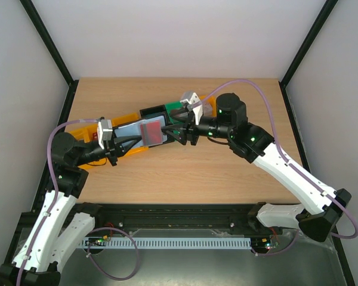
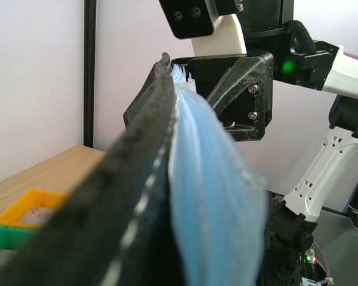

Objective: Take the credit cards out of the card holder

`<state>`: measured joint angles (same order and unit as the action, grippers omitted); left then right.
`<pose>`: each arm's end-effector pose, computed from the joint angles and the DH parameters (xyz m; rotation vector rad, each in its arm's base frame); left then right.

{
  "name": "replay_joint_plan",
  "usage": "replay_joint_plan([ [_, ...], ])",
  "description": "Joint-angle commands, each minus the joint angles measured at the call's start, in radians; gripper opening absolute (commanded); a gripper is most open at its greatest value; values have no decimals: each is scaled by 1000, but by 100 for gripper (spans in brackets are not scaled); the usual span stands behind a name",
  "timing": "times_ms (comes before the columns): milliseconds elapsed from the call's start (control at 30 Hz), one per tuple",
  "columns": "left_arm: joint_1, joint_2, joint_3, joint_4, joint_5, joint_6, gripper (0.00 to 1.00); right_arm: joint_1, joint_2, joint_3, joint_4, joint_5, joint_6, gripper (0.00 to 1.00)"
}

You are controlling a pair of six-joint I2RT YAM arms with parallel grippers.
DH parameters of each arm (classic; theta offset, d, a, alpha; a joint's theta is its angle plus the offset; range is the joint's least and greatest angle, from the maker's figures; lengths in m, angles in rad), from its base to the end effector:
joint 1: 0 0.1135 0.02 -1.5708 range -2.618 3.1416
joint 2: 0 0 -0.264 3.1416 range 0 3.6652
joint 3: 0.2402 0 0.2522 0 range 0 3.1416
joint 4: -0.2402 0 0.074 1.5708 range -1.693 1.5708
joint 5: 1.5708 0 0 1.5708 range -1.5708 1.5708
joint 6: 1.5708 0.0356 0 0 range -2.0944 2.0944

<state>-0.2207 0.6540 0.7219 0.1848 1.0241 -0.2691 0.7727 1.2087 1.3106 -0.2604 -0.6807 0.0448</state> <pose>0.1303 -0.0604 0.3737 0.8693 1.2610 -1.0640 0.1737 0.2007 0.4289 -1.1265 1.4598 1.1720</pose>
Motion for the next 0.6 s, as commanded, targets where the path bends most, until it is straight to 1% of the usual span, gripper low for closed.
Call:
replay_joint_plan([
  [0,1,-8,-4,26,10,16,2,-1,9,-14,78,-46,27,64],
  [100,0,-7,-6,27,6,14,2,-2,20,-20,118,-67,49,66],
  [233,0,-6,-9,28,-6,14,2,2,36,-24,161,-131,81,69],
  [567,0,-14,-18,10,-50,24,2,40,61,-40,209,-134,119,73],
])
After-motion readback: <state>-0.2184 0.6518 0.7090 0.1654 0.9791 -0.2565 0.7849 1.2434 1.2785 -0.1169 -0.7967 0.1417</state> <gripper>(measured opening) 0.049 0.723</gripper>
